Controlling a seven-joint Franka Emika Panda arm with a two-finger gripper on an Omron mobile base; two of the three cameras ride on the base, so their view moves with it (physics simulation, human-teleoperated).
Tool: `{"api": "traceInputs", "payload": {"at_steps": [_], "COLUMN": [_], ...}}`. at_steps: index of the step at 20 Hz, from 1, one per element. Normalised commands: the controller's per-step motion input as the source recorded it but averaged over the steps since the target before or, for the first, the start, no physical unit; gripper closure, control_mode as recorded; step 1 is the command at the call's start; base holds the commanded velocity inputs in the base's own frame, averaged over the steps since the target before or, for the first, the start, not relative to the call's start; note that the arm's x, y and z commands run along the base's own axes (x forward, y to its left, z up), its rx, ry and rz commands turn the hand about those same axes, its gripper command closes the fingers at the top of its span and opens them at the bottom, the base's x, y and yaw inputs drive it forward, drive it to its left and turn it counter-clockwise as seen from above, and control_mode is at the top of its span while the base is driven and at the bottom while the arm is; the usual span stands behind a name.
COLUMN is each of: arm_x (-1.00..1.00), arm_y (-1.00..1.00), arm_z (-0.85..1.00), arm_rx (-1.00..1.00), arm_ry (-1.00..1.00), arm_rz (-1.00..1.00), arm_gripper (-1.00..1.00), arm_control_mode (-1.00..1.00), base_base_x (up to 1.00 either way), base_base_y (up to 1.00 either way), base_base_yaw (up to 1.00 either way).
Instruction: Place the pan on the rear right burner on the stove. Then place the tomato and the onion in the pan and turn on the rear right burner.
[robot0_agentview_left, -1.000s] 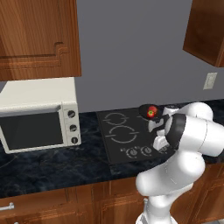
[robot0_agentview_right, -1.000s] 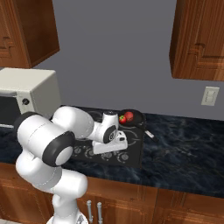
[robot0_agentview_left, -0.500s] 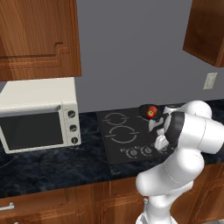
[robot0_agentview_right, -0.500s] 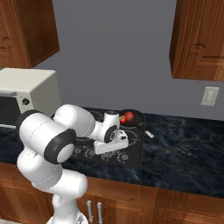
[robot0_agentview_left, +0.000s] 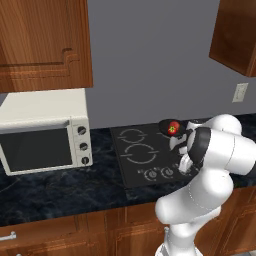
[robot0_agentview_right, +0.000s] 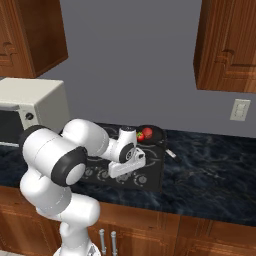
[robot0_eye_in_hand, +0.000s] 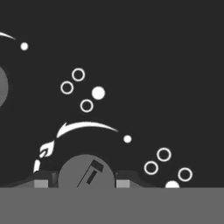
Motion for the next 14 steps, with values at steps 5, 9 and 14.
{"api": "traceInputs", "payload": {"at_steps": [5, 9, 14], "arm_x": [-0.01, 0.0, 0.0], "arm_y": [0.02, 0.03, 0.01], "arm_z": [-0.17, -0.19, -0.21], "arm_rx": [0.04, 0.06, 0.05], "arm_ry": [0.0, 0.0, 0.0], "arm_rz": [0.27, 0.33, 0.36], "arm_gripper": [1.0, 1.0, 1.0], "arm_control_mode": [-1.0, -1.0, -1.0], "base_base_x": [0.0, 0.0, 0.0], "base_base_y": [0.0, 0.0, 0.0], "base_base_yaw": [0.0, 0.0, 0.0]}}
